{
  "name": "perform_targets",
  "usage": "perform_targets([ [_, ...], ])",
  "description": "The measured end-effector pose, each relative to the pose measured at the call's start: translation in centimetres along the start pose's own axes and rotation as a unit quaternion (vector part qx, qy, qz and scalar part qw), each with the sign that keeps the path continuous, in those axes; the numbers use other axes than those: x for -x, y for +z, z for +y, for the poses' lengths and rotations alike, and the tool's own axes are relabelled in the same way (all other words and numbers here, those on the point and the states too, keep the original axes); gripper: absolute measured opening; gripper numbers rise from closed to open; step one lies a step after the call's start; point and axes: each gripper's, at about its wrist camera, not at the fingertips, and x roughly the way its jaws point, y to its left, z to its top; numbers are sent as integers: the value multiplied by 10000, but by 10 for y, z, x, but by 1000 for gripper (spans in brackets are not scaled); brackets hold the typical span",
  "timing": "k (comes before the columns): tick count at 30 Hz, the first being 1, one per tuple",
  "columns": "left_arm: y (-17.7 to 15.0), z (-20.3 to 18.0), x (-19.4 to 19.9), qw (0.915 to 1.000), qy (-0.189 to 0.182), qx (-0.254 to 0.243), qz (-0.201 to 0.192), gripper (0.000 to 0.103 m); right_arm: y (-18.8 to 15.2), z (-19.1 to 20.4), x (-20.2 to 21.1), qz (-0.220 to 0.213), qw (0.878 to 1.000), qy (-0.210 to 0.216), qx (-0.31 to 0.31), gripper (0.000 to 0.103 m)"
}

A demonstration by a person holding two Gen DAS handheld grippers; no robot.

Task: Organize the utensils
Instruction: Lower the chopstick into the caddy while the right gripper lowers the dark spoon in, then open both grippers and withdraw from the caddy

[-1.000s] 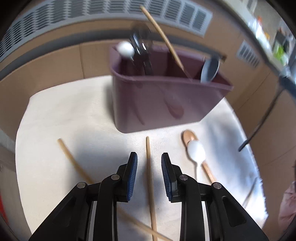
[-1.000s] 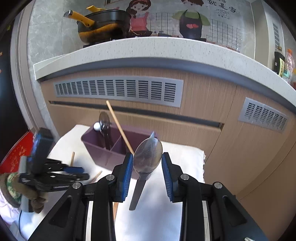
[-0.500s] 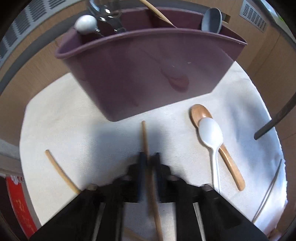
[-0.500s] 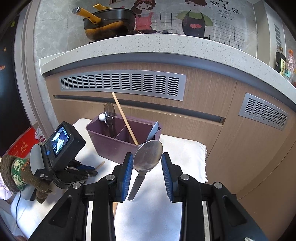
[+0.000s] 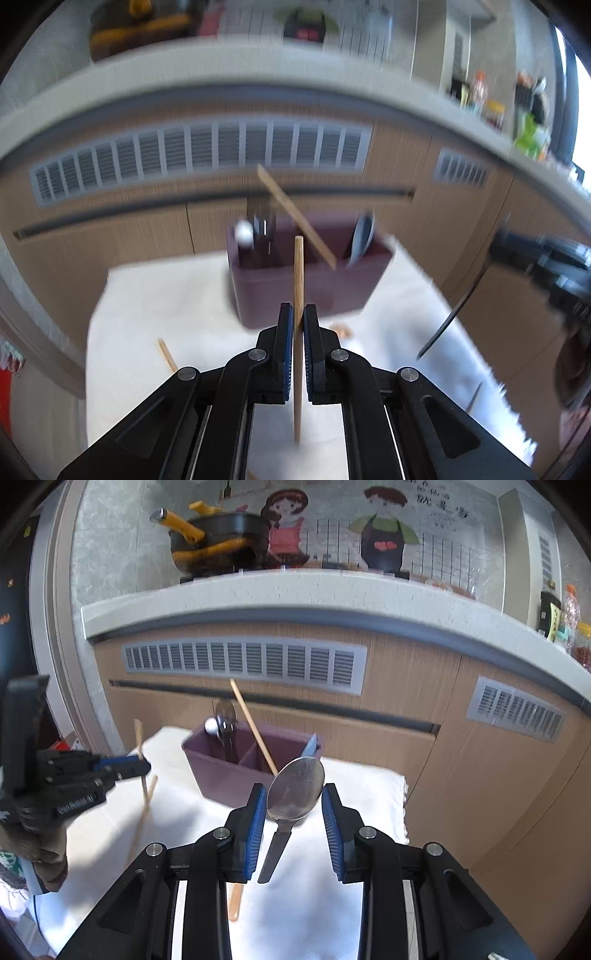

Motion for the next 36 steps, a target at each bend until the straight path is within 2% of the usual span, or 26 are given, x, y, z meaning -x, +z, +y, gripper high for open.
perform_targets([
  [3, 32, 1, 30, 9982, -94, 69, -582, 5, 19, 5, 17, -383, 9992, -88, 52, 27],
  [6, 76, 2, 65, 9917, -87, 33, -1281, 5, 49, 9, 34, -856, 9961, -193, 97, 27],
  [8, 101, 0, 79, 9873, -94, 13, -1587, 5, 73, 10, 43, -1167, 9929, -214, 110, 26],
  [11, 129, -2, 88, 9825, -107, -9, -1862, 5, 106, 11, 45, -1388, 9898, -263, 170, 26],
  [14, 152, -2, 82, 9804, -19, -67, -1968, 5, 126, 10, 31, -1372, 9898, -329, 188, 26],
  [18, 158, 5, 56, 9836, 33, -69, -1800, 5, 129, 12, 1, -1128, 9928, -362, 200, 26],
  [28, 122, 28, -23, 9950, 27, 146, -984, 5, 90, 13, -101, -68, 9998, -183, 108, 24],
  [36, 95, 35, -75, 9992, -143, 260, -253, 6, 58, 15, -144, 586, 9983, 6, 46, 23],
])
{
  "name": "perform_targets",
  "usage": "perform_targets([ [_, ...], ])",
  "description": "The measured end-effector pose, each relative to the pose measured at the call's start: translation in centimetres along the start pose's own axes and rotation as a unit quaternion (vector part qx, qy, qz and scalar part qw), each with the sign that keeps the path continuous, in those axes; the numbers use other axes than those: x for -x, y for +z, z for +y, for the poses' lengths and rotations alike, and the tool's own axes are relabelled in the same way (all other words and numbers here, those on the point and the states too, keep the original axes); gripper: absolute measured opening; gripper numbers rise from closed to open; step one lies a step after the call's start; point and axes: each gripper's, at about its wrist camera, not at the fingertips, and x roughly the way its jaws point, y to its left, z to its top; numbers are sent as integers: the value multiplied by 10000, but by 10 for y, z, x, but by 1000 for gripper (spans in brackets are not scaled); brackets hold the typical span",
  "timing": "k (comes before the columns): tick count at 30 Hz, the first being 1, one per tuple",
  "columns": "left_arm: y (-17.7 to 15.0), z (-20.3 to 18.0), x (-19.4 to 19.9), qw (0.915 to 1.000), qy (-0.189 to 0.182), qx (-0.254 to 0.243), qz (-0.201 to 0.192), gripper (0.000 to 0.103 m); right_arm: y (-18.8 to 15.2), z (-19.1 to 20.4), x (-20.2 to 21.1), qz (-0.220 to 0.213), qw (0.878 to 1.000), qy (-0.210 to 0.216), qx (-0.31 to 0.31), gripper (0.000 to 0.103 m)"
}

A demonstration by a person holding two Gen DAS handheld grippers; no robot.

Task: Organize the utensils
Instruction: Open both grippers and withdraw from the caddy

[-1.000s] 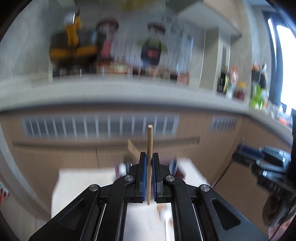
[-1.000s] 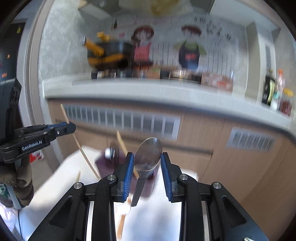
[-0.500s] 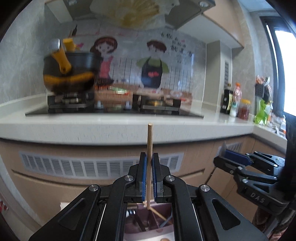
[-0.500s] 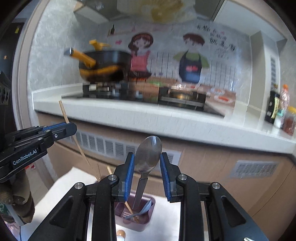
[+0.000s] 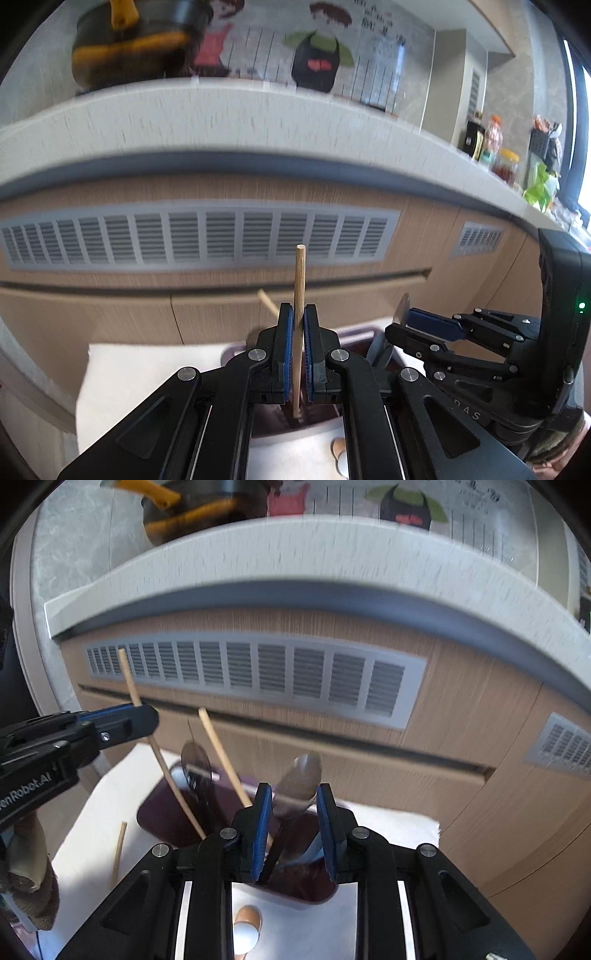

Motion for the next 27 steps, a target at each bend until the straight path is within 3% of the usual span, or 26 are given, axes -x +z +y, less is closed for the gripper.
perform_targets([
  [3, -10, 4, -13, 9996, -79, 109, 246, 7, -10, 0, -9, 174, 9998, 74, 11, 24],
  [6, -17, 8, -16, 9991, -100, 201, 373, 8, -16, 0, -14, 293, 9995, 144, 7, 31],
  [8, -21, 11, -10, 9988, -95, 280, 388, 10, -20, -1, -9, 258, 9996, 108, -9, 52],
  [11, -29, 18, 7, 9989, -16, 360, 311, 29, -27, -4, 11, 9, 10000, -23, 26, 66],
  [13, -37, 22, 20, 9990, 127, 344, 254, 48, -35, -4, 27, -157, 9996, -183, 119, 72],
  [17, -61, 28, 39, 9983, 389, 313, 302, 55, -52, 2, 46, -291, 9986, -338, 274, 93],
  [27, -147, 47, 48, 9893, 668, 609, 1144, 70, -115, 37, 16, 485, 9953, -362, 756, 98],
])
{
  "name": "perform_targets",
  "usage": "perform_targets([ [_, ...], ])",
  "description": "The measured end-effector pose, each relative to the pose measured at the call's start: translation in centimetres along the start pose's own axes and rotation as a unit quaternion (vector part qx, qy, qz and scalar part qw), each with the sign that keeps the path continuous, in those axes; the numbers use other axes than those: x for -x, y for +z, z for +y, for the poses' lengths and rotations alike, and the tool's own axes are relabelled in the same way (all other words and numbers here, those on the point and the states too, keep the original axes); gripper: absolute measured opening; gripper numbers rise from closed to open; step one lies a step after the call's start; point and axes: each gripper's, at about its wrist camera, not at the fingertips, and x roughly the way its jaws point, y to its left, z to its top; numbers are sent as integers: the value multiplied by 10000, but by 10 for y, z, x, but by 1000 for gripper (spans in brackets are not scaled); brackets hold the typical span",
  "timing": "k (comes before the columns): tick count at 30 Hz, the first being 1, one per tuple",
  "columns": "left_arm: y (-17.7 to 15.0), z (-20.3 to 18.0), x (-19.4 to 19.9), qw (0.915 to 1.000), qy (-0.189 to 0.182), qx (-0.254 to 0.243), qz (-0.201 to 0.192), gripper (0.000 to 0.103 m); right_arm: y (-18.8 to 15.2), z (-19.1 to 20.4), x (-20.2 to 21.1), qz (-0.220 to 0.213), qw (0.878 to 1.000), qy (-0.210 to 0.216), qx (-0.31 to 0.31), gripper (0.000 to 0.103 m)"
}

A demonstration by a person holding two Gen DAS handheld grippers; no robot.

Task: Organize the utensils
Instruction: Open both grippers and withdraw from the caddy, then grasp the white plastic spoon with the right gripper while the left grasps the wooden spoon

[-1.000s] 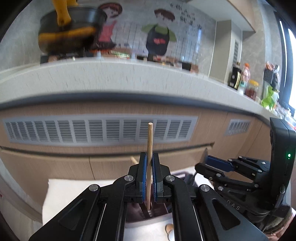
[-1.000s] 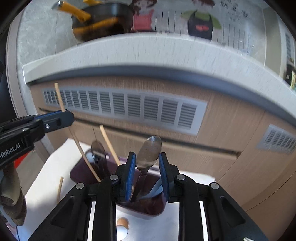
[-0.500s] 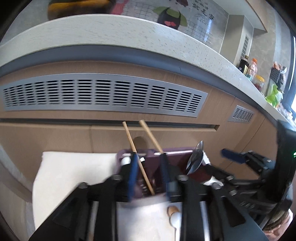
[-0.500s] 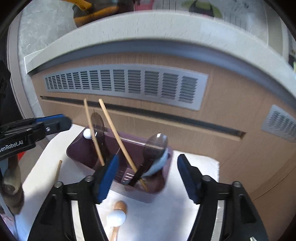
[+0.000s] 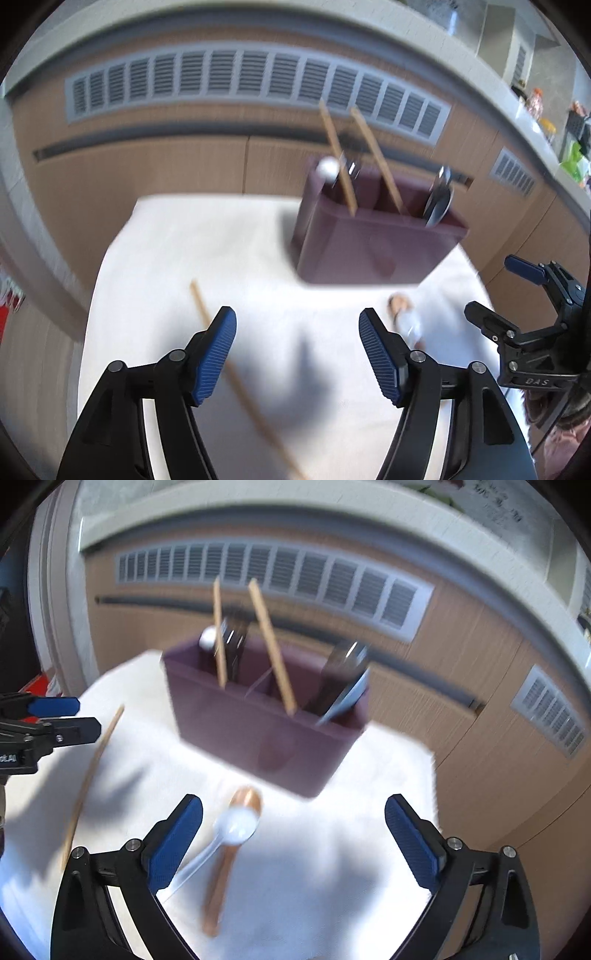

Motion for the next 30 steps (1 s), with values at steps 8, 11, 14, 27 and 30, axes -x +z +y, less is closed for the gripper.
perform_targets([
  [8, -38, 23, -4, 9987, 361, 242, 272, 74, -16, 22, -45, 548, 9963, 320, -582, 95],
  [11, -41, 28, -4, 9982, 397, 306, 315, 75, -17, 30, -60, 743, 9948, 243, -660, 76],
  [14, -43, 35, -6, 9977, 398, 434, 348, 77, -19, 30, -73, 999, 9917, 340, -732, 64],
  [27, -43, 15, -19, 9969, 107, 384, 675, 77, -37, -2, -21, 659, 9933, 651, -696, 34],
  [30, -41, -6, -24, 9970, -76, 155, 750, 77, -46, -17, -3, 562, 9945, 543, -704, 34],
])
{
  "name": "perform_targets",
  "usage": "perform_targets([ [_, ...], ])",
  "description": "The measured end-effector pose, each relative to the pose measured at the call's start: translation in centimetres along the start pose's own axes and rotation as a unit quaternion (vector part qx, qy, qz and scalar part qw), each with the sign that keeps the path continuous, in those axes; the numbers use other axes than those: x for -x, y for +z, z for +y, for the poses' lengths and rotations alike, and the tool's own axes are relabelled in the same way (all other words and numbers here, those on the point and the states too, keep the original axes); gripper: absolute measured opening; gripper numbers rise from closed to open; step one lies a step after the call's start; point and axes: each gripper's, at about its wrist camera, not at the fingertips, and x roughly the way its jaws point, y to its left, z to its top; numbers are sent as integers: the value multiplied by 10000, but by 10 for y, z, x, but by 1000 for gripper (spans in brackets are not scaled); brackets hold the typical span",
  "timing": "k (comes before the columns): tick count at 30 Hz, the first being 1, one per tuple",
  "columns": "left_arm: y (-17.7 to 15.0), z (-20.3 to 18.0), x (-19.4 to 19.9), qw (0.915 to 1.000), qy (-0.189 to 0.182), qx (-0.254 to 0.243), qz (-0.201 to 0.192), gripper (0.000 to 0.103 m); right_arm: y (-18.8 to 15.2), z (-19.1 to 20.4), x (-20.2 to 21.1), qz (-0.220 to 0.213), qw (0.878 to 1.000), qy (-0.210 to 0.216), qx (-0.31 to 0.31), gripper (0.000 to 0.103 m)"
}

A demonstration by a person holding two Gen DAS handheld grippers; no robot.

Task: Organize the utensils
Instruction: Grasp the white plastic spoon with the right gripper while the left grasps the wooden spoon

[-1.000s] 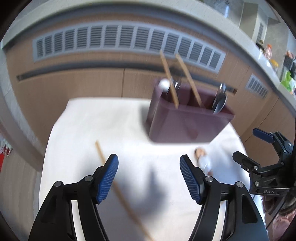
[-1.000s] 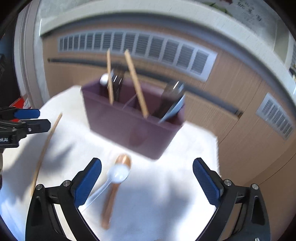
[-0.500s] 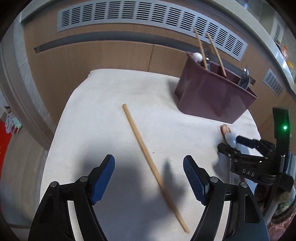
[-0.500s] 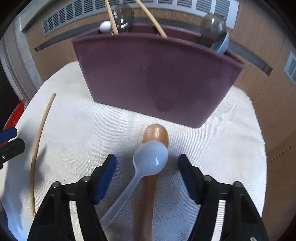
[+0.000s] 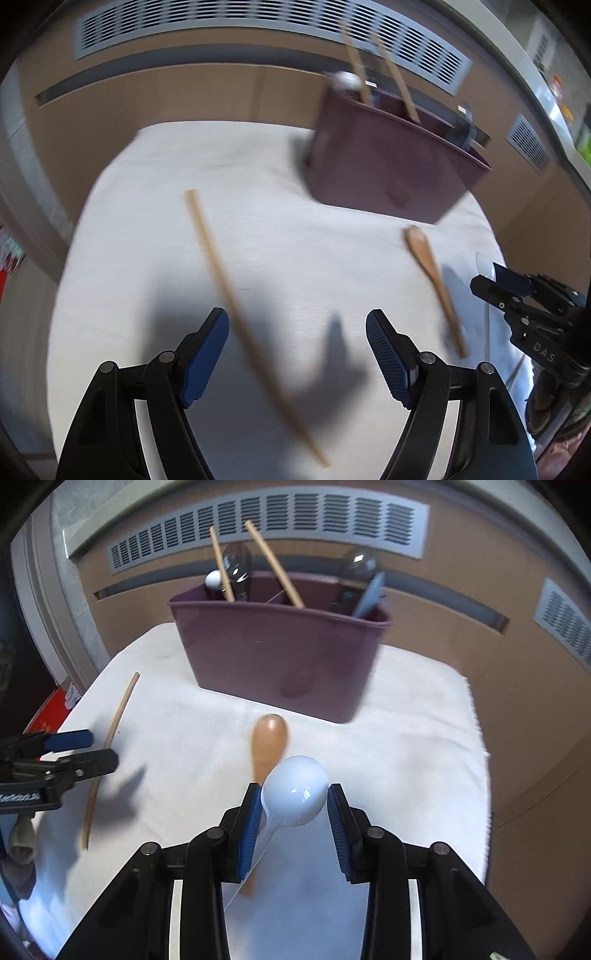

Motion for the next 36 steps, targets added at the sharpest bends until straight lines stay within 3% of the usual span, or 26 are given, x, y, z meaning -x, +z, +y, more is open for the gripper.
perform_targets([
  [7, 18, -63, -26, 9973, -593, -324, 280, 77, -26, -27, 32, -301, 9988, -287, -245, 34],
  [10, 28, -91, -45, 9963, -514, -510, 469, 77, -32, -36, 34, -303, 9981, -289, -441, 34],
  [17, 48, -127, -82, 9946, 137, -778, 677, 76, -51, -54, 33, -338, 9967, -227, -696, 34],
  [23, 59, -141, -100, 9925, 547, -952, 530, 61, -63, -61, 36, -413, 9955, -233, -825, 34],
  [28, 53, -146, -94, 9903, 548, -1229, 353, 35, -67, -63, 36, -393, 9951, -206, -882, 34],
  [36, 22, -116, -48, 9905, 109, -1365, 91, 35, -62, -48, 43, -426, 9966, -219, -670, 34],
])
